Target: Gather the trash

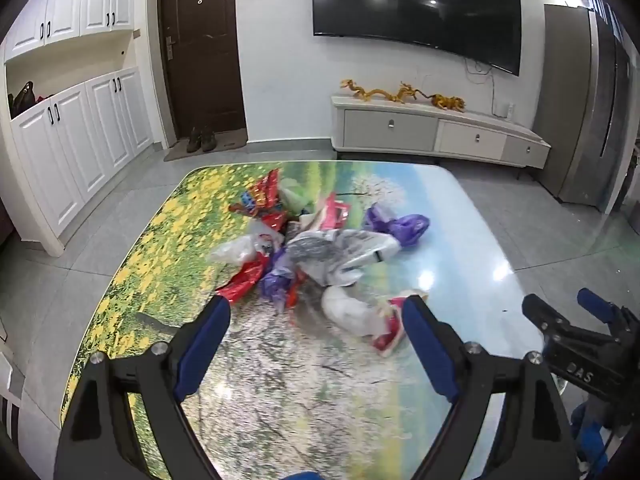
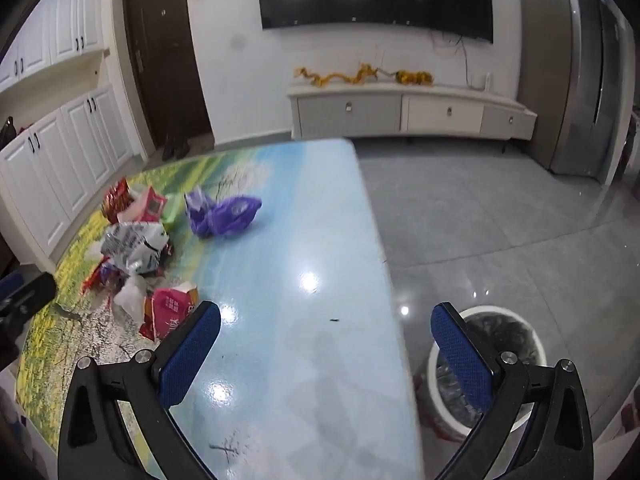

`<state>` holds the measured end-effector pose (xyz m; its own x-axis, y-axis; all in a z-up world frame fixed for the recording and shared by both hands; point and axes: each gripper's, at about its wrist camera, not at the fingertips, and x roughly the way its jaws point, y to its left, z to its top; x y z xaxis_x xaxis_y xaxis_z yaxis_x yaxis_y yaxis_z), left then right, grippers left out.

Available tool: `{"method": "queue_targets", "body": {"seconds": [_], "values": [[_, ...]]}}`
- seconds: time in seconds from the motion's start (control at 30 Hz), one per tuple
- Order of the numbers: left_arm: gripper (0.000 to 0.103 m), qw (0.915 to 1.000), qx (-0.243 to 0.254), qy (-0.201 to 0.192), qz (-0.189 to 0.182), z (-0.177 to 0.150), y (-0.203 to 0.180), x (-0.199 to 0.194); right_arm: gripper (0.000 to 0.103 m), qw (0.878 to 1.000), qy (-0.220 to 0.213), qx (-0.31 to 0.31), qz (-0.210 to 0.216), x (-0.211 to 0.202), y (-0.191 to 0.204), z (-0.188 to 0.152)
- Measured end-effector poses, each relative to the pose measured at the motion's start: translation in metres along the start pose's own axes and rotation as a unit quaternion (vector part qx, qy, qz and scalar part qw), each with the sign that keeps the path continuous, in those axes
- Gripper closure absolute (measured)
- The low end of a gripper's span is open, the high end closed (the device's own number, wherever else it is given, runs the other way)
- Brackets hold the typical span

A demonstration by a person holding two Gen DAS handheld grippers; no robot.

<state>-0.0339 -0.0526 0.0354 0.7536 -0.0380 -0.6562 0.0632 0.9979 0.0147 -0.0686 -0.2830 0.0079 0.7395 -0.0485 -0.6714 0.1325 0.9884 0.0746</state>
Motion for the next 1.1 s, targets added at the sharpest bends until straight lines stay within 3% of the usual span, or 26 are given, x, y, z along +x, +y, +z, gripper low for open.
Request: {"method": "queue_targets", "body": {"seconds": [0.07,0.33,0.63,1.1], "values": [[0.016,1.0,0.0,-0.002,0.002,-0.001,-0.006,0.002,0.0,1.0,-0.002,-0.004,-0.003,-0.002,-0.002,0.021],[0.016,0.9999,0.005,-0.009,0.007,0.006,-0.039,0.005,0.0,0.999,-0.045,0.002,-0.023,-0.027,-0.027,0.027],[0.016,0.9996,0.021,-0.015,0.013,0.01,-0.07,0.017,0.0,0.997,-0.064,0.036,-0.025,-0.039,-0.061,0.029],[0.016,0.9998,0.013,-0.005,0.011,0.019,-0.056,0.022,0.0,0.997,-0.06,0.053,-0.017,-0.035,-0.08,0.03]]}}
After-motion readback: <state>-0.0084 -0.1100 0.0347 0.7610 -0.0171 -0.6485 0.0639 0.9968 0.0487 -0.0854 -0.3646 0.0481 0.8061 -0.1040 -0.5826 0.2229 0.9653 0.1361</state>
